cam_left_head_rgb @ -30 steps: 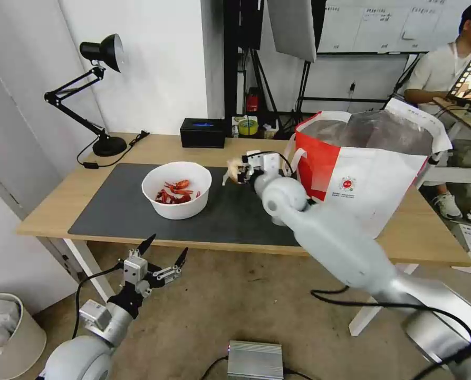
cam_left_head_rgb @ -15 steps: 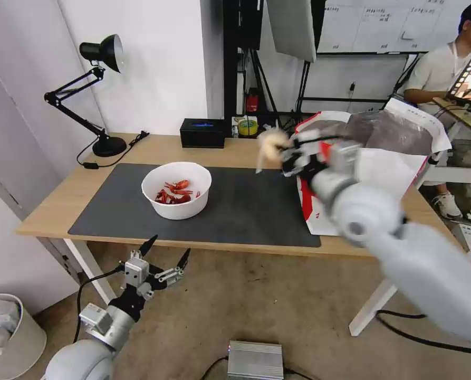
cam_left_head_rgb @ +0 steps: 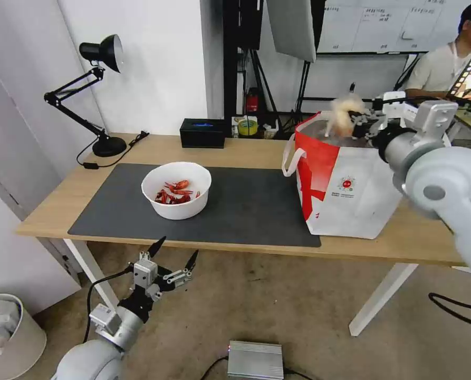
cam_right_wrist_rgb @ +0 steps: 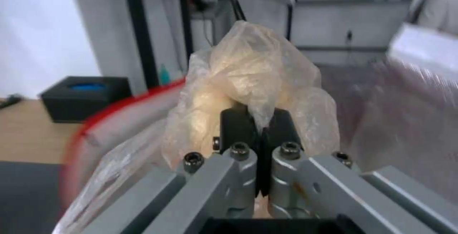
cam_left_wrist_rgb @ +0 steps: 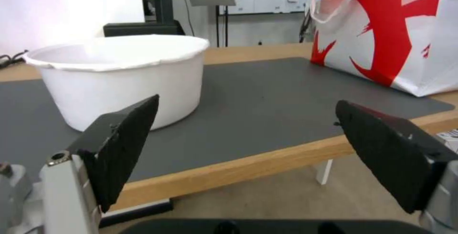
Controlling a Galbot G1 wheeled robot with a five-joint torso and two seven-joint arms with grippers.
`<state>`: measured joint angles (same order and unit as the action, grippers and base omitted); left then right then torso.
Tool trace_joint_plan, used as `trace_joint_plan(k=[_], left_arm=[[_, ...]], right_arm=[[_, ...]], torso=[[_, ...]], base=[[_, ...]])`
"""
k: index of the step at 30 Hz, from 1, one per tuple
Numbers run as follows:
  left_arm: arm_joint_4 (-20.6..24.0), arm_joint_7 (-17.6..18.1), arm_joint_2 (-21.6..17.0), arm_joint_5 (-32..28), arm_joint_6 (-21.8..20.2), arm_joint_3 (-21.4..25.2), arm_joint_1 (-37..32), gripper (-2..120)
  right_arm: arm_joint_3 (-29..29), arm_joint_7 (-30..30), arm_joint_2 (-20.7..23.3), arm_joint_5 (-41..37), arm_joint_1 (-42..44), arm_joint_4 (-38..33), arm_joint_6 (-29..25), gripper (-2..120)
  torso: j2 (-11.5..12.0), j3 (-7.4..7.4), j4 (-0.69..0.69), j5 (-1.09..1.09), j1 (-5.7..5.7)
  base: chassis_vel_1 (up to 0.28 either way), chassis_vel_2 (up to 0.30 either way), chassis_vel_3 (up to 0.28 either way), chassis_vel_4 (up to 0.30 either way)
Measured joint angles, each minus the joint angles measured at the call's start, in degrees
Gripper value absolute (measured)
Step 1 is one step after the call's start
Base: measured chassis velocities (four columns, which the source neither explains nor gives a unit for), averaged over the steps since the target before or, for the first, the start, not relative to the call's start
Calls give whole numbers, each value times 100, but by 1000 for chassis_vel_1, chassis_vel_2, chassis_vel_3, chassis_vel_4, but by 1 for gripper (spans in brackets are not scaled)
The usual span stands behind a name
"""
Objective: Pick up the trash from the table and place it into the takeout bag.
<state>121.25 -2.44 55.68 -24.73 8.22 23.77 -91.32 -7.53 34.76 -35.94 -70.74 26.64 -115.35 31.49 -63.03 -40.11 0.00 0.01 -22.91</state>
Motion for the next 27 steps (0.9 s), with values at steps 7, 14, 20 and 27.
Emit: trace_joint_plan(k=[7, 14, 20, 27], left_arm=[[62, -6, -19, -40, 46, 101, -87, 100], [113, -20, -19, -61, 52, 165, -140, 100], [191, -32, -4, -64, 53, 224, -208, 100], [245, -36, 40, -51, 51, 264, -274, 100]], right_arm=[[9, 123, -85, -296, -16, 543, 25, 1], [-17, 216, -129, -404, 45, 504, 26, 24], [-50, 220, -68, -467, 62, 382, 21, 50], [-120, 223, -13, -460, 273, 307, 22, 74]], torso=[[0, -1, 0, 0, -1], [0, 0, 1, -1, 0], [0, 0, 0, -2, 0], [1, 0, 0, -1, -1]], base=[[0, 0, 0, 0], [0, 0, 0, 0], [0, 0, 0, 0], [0, 0, 0, 0]])
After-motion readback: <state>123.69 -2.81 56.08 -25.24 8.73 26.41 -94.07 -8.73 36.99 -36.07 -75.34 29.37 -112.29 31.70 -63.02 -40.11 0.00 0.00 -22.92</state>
